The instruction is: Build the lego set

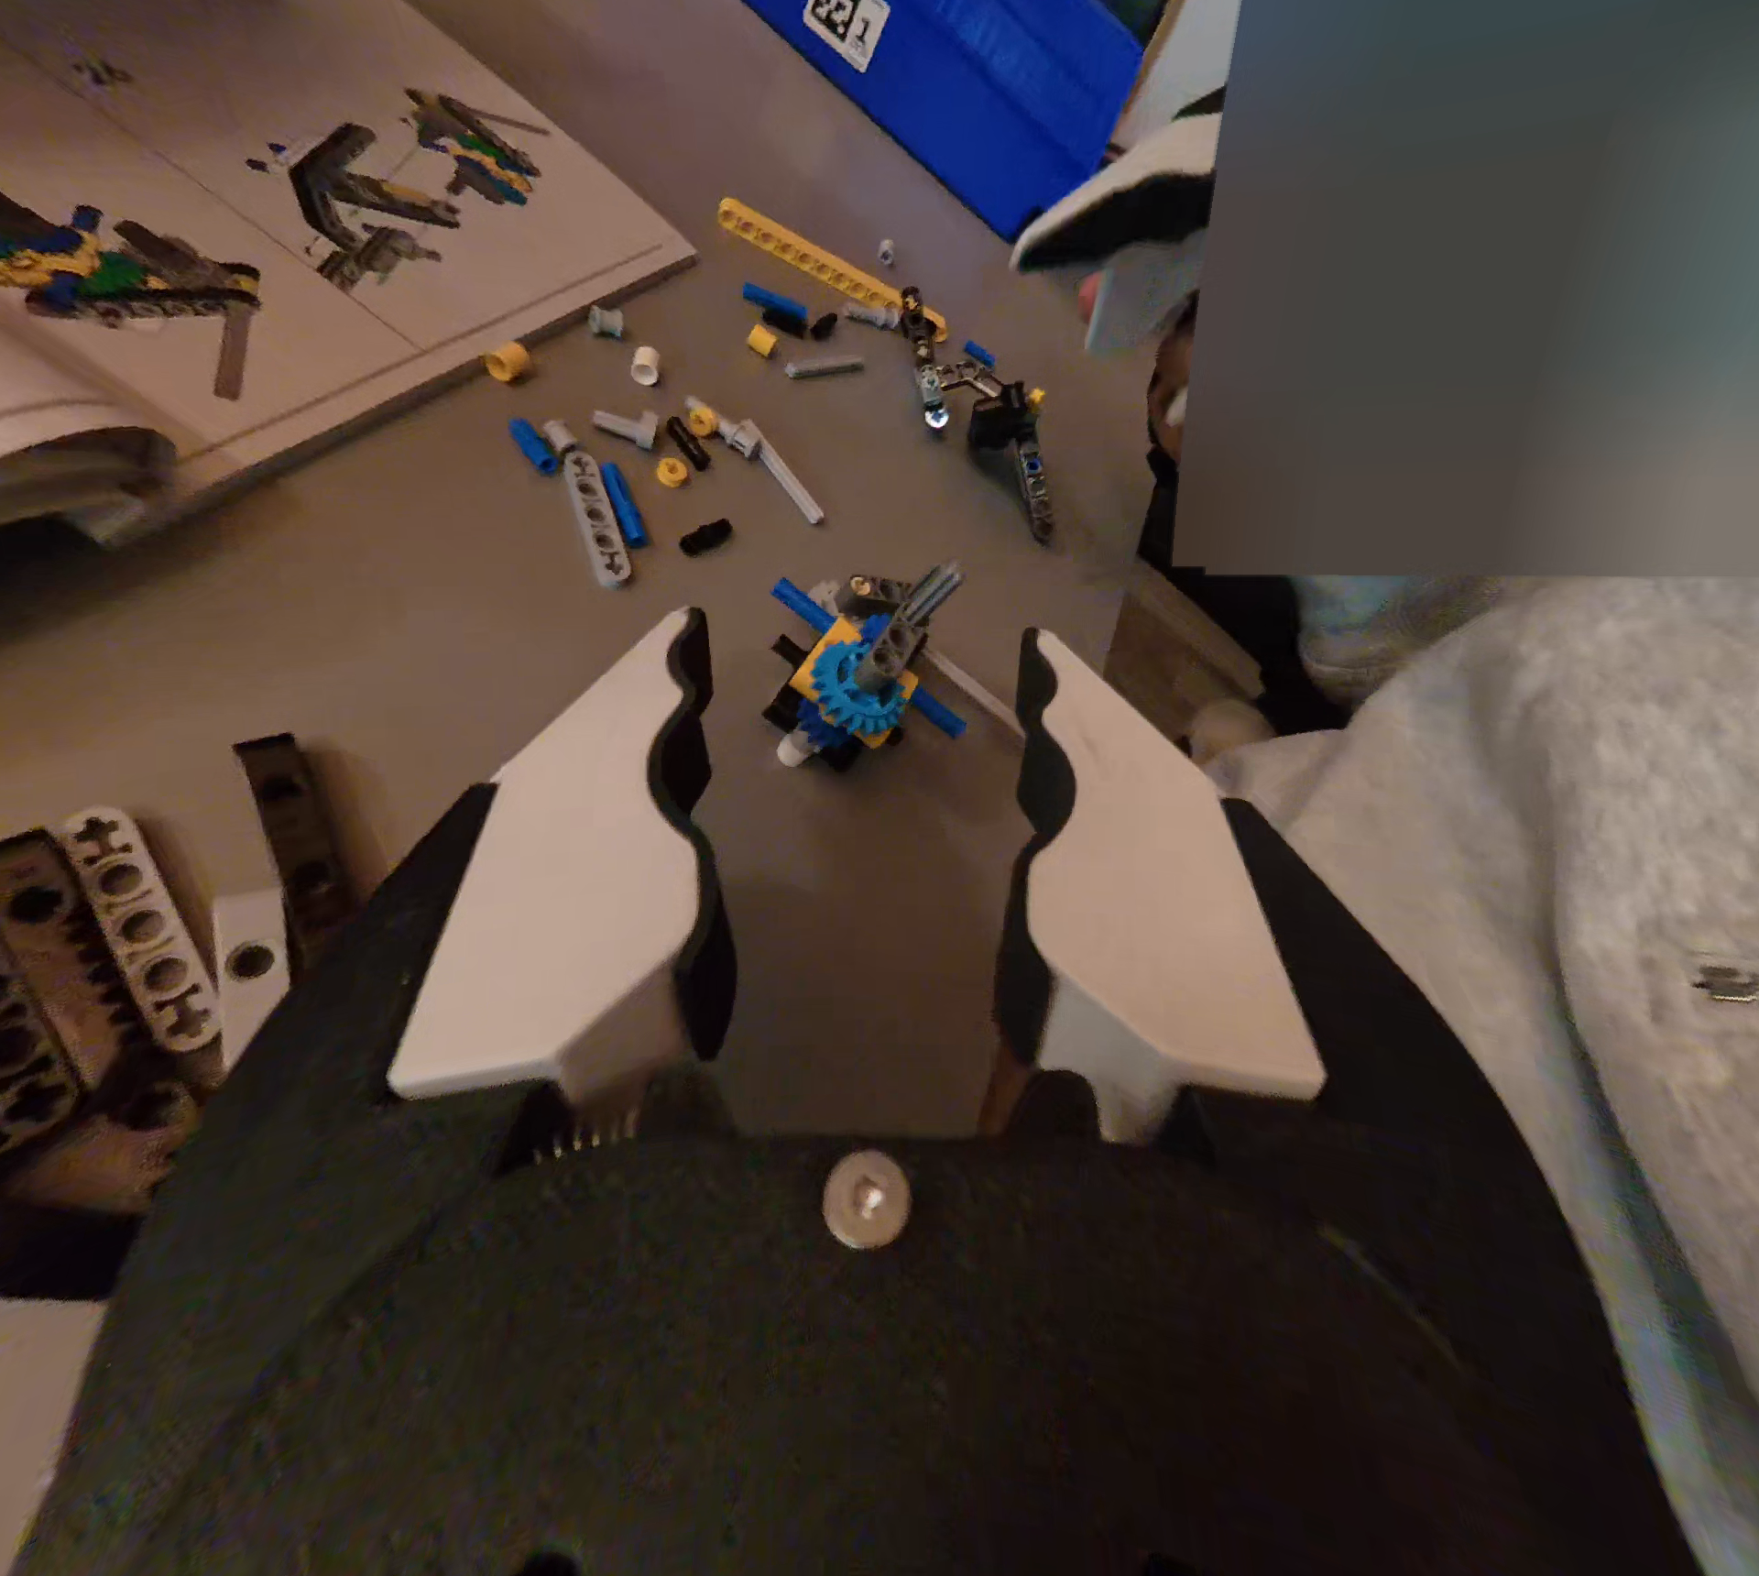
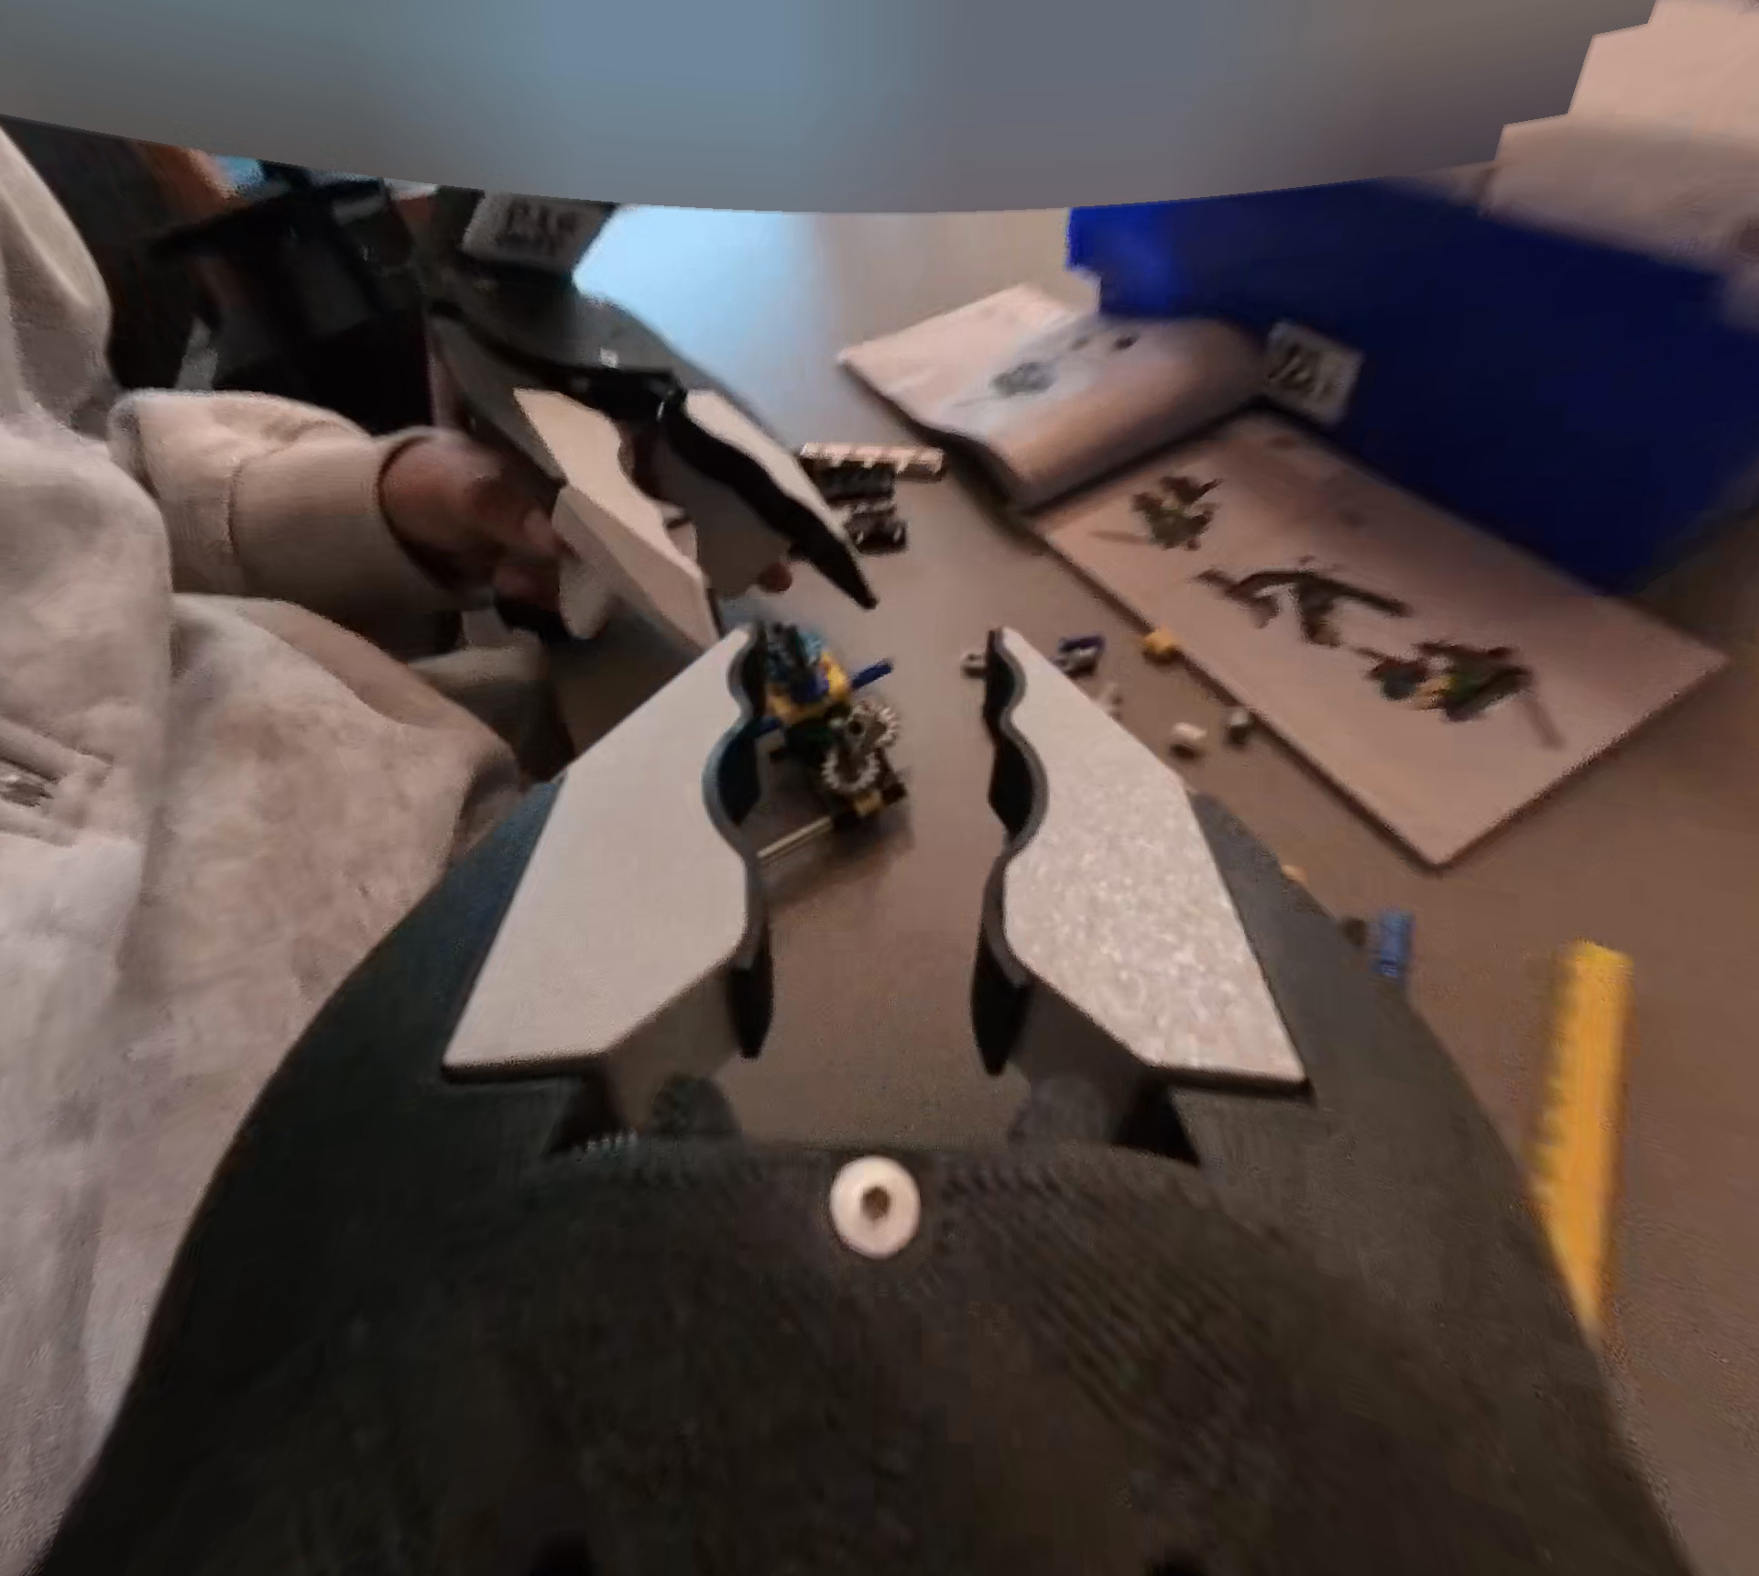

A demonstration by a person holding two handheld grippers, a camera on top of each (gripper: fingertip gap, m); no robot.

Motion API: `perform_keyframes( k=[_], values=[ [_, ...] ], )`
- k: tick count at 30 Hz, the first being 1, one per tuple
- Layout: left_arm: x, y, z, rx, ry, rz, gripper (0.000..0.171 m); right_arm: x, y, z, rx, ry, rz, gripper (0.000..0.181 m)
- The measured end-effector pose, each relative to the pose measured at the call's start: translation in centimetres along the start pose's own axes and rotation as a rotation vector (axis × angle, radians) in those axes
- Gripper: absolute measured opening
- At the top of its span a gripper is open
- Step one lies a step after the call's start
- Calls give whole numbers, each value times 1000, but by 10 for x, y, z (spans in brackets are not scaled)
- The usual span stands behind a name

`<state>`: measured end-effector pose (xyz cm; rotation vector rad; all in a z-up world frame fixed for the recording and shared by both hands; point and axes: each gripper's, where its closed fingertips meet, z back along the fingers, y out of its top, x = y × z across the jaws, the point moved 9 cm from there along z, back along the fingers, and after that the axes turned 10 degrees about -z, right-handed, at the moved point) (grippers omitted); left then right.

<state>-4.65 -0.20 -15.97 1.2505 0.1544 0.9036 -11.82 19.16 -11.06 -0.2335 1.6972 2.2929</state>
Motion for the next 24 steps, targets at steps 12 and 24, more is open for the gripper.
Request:
perform_keyframes(
  k=[12,24],
  values=[
    [5,-8,-3,-138,53,-71,37,-13,-32,-45,-279,-85,46,49],
    [5,-9,-6,-172,73,-77,21,-15,-46,-58,-332,-32,1,56]
  ],
)
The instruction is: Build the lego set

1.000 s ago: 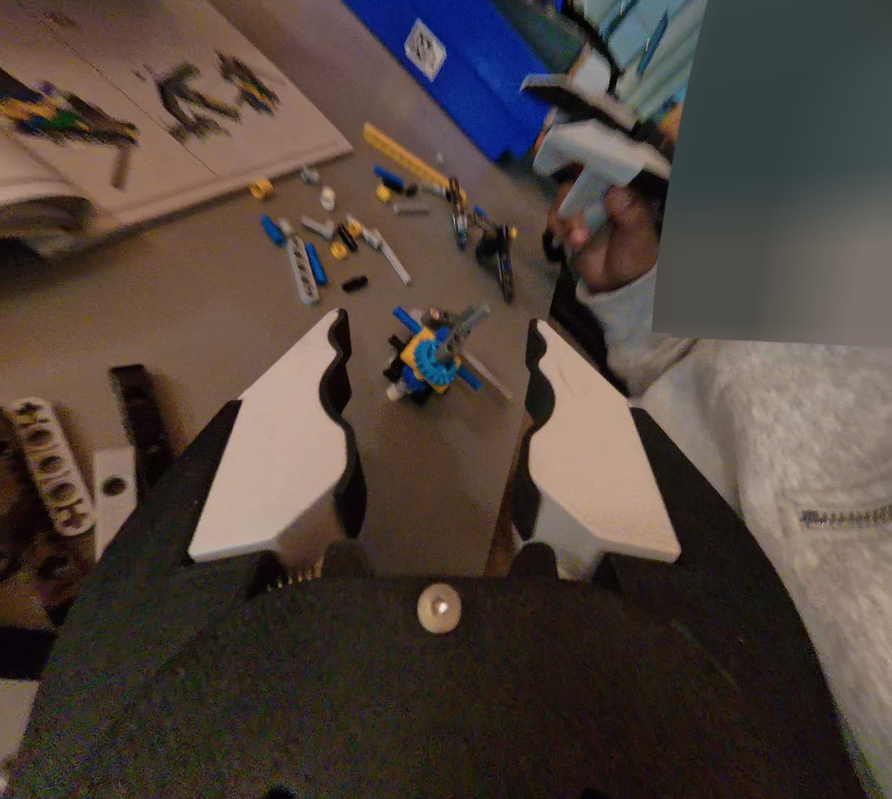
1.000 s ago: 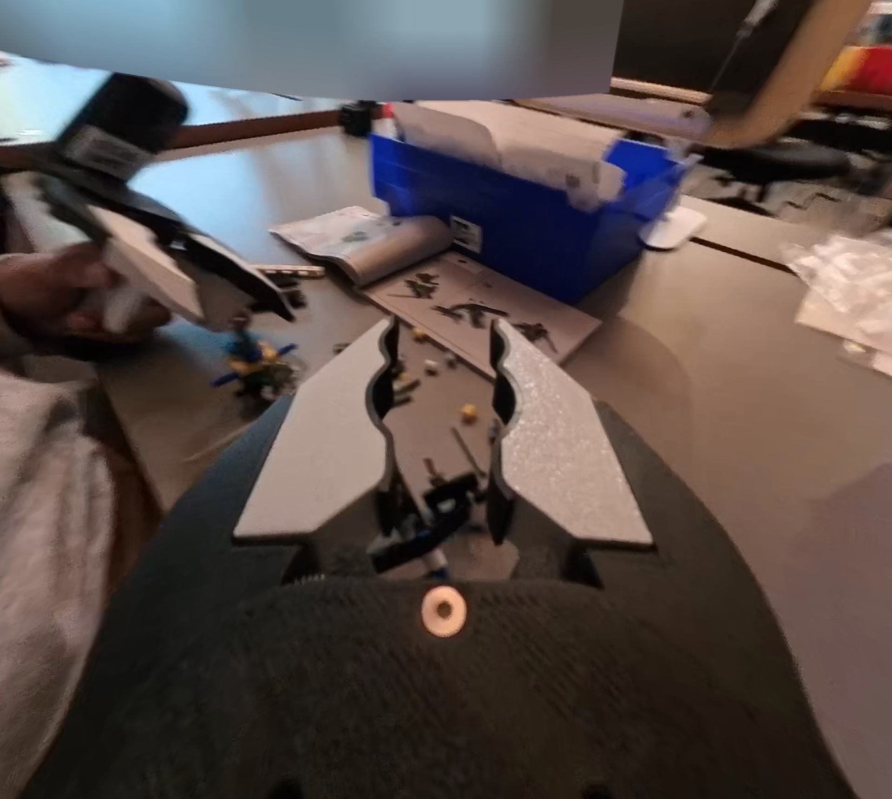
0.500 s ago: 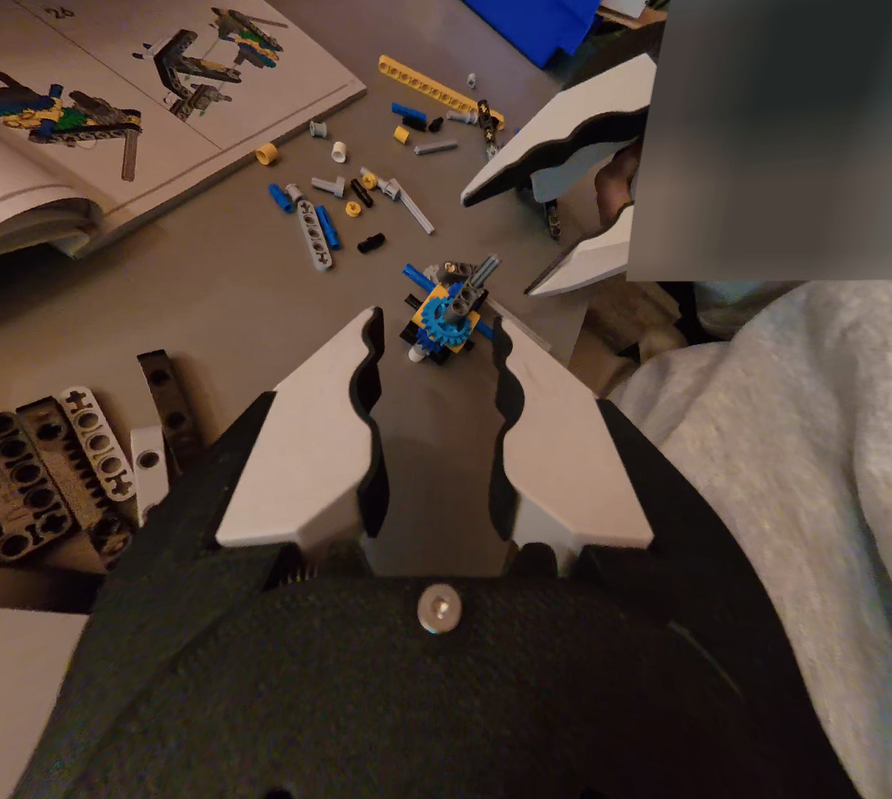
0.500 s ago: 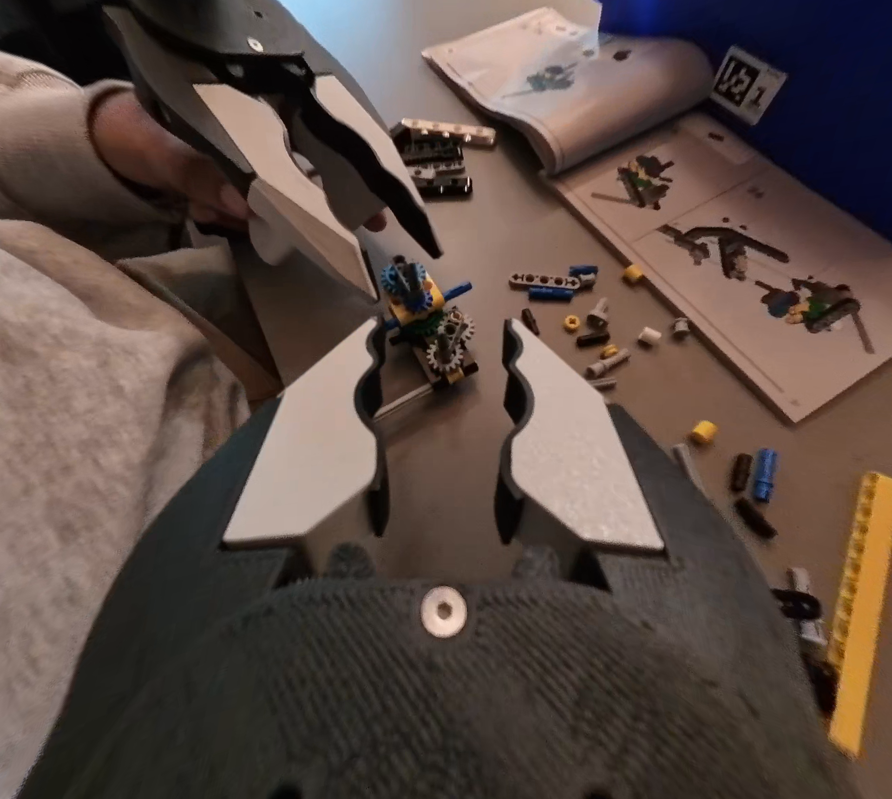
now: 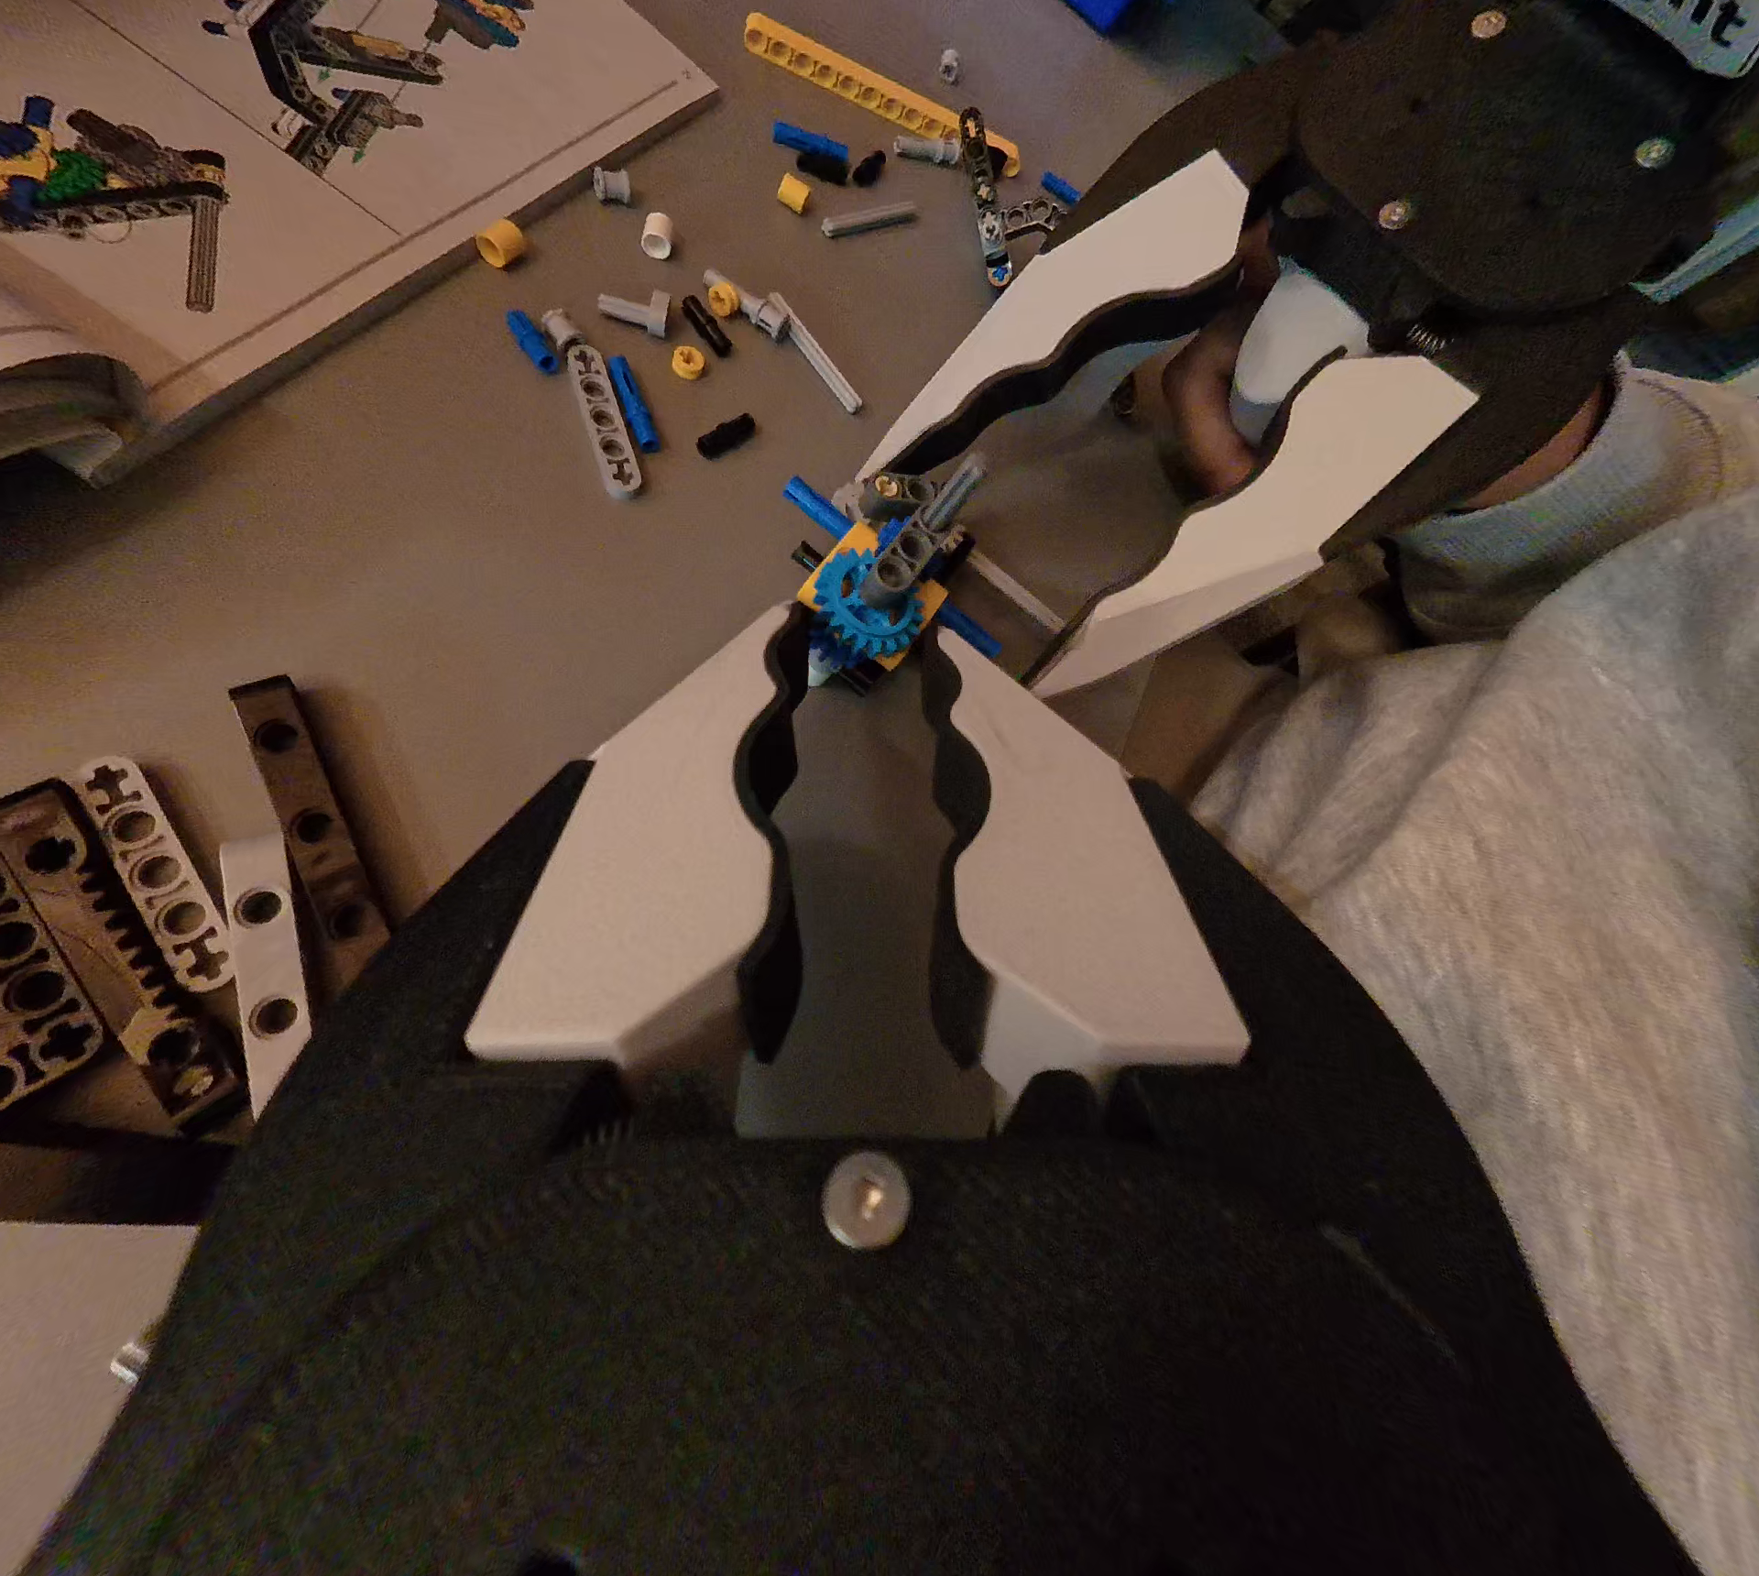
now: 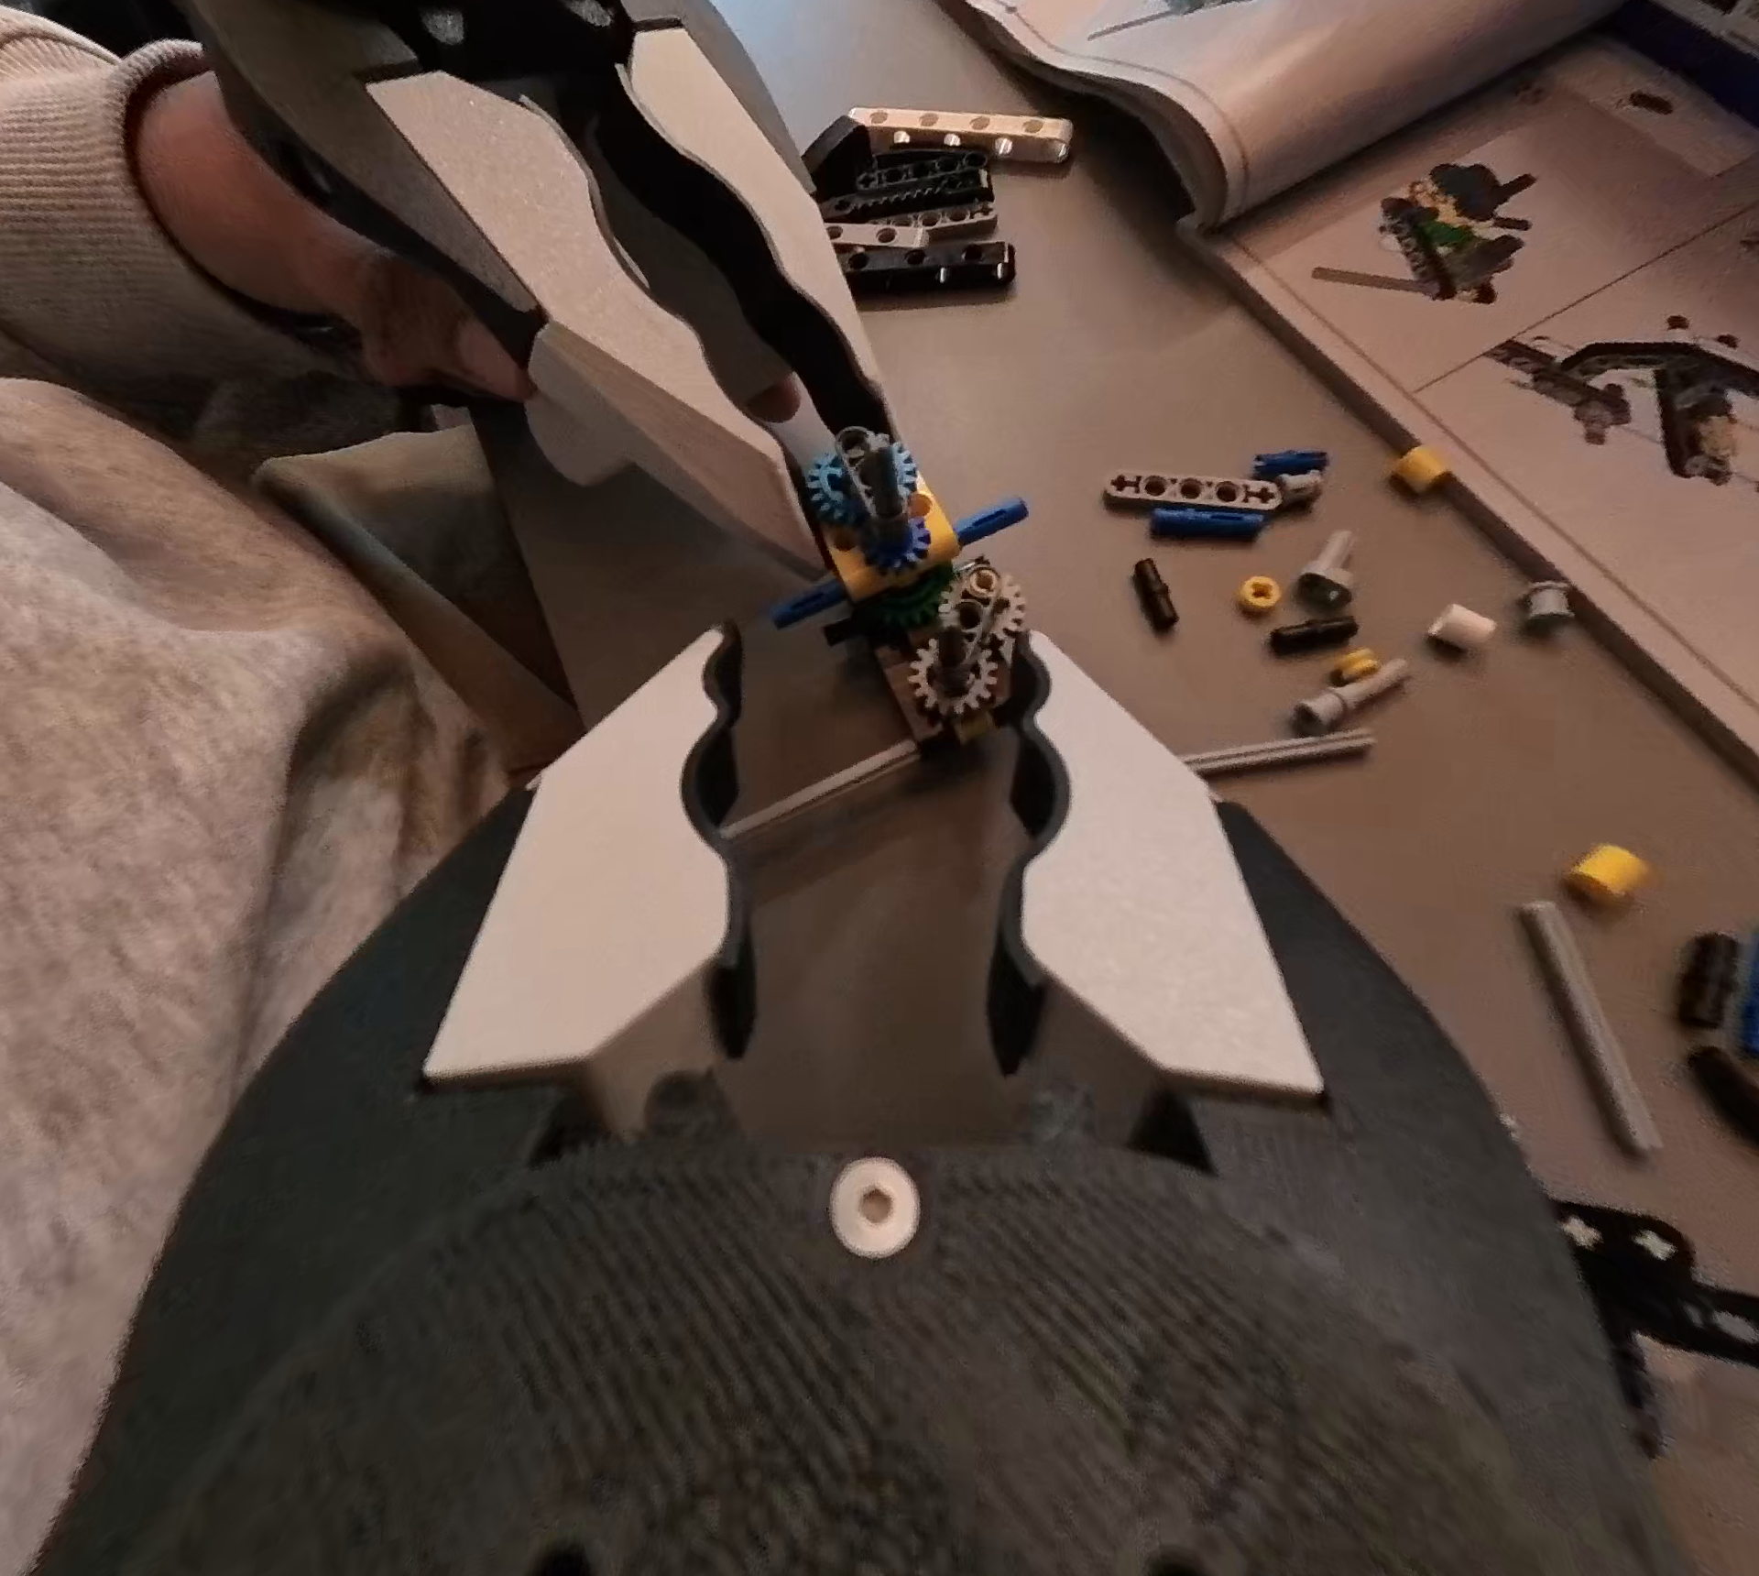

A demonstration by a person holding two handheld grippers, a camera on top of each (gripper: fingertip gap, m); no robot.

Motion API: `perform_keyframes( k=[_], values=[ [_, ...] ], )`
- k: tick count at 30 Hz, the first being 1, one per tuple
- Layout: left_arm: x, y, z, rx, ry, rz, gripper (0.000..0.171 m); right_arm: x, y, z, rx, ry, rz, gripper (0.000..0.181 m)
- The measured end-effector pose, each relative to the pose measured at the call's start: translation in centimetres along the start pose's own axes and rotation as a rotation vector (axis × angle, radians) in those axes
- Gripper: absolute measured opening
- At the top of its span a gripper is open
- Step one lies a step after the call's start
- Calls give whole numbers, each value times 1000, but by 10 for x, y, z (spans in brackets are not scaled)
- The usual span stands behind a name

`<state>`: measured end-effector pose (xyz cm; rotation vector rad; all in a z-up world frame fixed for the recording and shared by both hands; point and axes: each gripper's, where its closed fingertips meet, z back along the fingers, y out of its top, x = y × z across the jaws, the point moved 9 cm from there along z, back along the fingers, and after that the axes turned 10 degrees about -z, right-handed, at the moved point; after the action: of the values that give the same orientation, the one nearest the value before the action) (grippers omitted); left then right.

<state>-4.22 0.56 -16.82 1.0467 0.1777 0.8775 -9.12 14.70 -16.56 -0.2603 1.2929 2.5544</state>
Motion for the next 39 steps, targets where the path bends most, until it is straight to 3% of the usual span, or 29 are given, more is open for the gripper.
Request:
perform_keyframes(
  k=[11,22,39],
  values=[
    [-1,0,0,2,-4,6,21,0,-1,-1,4,-2,5,57],
    [-6,0,3,46,-48,65,37,5,4,13,96,-14,4,58],
    [-13,-1,7,90,-91,153,42,8,3,18,158,-3,13,46]
  ],
)
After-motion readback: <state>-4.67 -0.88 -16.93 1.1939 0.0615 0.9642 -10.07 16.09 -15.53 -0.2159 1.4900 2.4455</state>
